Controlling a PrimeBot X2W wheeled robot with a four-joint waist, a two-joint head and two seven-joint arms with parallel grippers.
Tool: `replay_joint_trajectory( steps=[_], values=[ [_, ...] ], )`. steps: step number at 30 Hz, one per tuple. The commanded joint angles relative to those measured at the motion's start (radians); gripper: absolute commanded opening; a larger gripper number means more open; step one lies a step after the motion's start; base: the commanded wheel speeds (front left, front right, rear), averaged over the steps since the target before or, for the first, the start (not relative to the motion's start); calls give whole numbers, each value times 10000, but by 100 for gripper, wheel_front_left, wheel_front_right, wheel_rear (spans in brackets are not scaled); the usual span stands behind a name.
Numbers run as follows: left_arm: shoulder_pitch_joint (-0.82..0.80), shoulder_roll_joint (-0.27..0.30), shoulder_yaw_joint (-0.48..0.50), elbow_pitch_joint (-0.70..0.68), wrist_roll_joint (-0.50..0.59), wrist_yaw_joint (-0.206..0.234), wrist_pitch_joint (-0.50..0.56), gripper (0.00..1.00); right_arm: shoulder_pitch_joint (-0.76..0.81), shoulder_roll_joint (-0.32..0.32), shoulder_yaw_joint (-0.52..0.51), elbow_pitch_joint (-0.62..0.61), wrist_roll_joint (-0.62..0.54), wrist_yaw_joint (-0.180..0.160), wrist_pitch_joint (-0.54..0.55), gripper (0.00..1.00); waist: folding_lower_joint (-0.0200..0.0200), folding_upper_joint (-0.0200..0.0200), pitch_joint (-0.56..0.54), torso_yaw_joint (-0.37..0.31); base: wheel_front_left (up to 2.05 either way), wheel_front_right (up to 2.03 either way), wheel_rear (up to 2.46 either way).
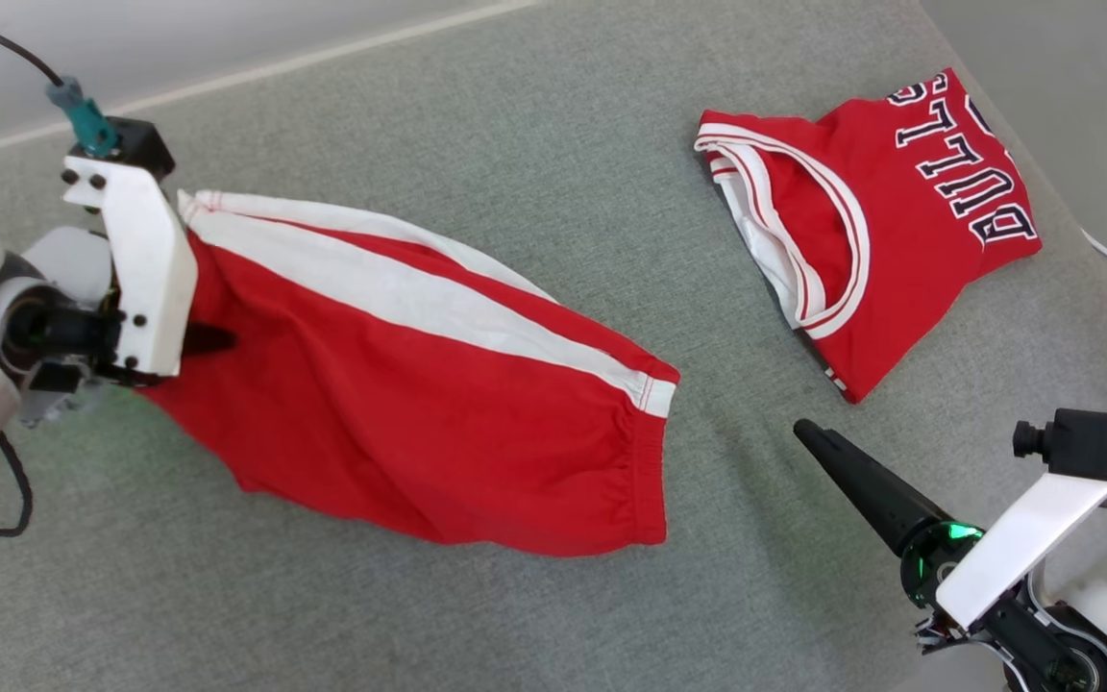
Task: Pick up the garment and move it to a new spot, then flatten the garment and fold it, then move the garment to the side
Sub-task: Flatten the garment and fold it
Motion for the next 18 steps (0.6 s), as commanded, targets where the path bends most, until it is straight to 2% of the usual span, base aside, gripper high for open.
replay_joint_trajectory(
  steps=[1,9,18],
  values=[
    [305,-77,-97,15,106,42,5,0,120,-43,-49,3,-35,-19,1,100,0,0,-58,16,0,0,0],
    [566,-86,-89,314,-51,113,185,0,415,-216,-244,76,-88,-19,18,100,0,0,-759,416,0,0,0],
    [1430,-253,-122,-334,-642,203,970,0,914,-680,-358,202,-54,-19,89,100,0,0,-2187,1669,0,0,0]
  ],
)
